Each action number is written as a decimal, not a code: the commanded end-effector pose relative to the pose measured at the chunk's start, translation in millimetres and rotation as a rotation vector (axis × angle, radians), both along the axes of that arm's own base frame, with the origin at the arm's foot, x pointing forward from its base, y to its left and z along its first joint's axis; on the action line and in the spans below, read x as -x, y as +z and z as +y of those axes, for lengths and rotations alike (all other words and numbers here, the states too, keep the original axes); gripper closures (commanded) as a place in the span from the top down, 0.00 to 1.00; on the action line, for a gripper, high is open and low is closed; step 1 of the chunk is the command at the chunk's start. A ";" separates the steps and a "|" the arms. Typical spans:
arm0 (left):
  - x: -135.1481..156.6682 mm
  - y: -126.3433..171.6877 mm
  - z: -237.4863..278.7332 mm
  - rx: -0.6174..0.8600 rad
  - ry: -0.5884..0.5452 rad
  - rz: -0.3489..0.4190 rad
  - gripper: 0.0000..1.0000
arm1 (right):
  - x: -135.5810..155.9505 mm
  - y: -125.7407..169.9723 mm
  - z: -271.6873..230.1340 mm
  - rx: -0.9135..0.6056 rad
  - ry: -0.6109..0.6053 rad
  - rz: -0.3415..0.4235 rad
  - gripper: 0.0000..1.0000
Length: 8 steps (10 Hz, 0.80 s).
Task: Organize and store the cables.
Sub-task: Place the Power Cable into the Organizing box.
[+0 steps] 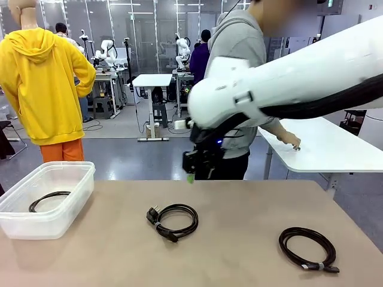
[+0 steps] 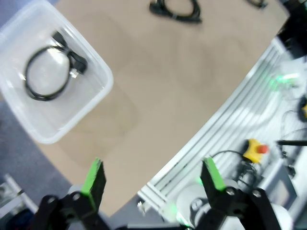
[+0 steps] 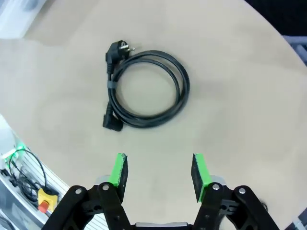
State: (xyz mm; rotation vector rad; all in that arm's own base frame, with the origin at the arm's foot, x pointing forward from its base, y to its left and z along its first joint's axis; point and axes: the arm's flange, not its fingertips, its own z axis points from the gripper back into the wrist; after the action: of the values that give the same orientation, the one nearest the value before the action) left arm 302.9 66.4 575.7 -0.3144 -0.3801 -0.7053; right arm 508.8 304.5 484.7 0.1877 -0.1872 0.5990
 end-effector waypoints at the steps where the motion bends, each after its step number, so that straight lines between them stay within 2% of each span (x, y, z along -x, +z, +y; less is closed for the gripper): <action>1: -0.1 0.0 -0.1 -0.005 0.000 0.001 1.00 | 35.1 10.7 -59.6 -0.090 0.003 -0.080 0.68; 2: -0.1 0.0 -0.1 -0.005 0.000 0.001 1.00 | 48.8 19.6 -92.1 -0.091 -0.058 -0.106 0.86; 3: -0.1 0.0 -0.1 -0.005 0.000 0.001 1.00 | 60.6 22.4 -117.6 -0.095 -0.049 -0.106 1.00; 4: -0.1 0.0 -0.1 -0.005 0.000 0.001 1.00 | 73.0 24.4 -142.8 -0.104 -0.037 -0.113 1.00; 5: -0.1 0.0 -0.1 -0.005 0.000 0.001 1.00 | 86.0 26.9 -169.6 -0.134 -0.007 -0.155 1.00; 6: -0.1 0.0 -0.1 -0.005 0.000 0.001 1.00 | 95.5 27.6 -197.7 -0.194 0.076 -0.191 1.00; 7: -0.1 0.0 -0.1 -0.005 0.000 0.001 1.00 | 95.6 27.8 -218.3 -0.258 0.125 -0.184 1.00; 8: -0.1 0.0 -0.1 -0.005 0.000 0.001 1.00 | 96.9 29.6 -233.5 -0.245 0.196 -0.199 1.00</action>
State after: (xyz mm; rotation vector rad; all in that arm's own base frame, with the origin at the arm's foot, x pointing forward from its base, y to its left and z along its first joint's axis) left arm 303.0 66.5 575.8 -0.3142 -0.3802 -0.7051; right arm 411.2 81.0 519.5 0.3275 -0.4325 0.6980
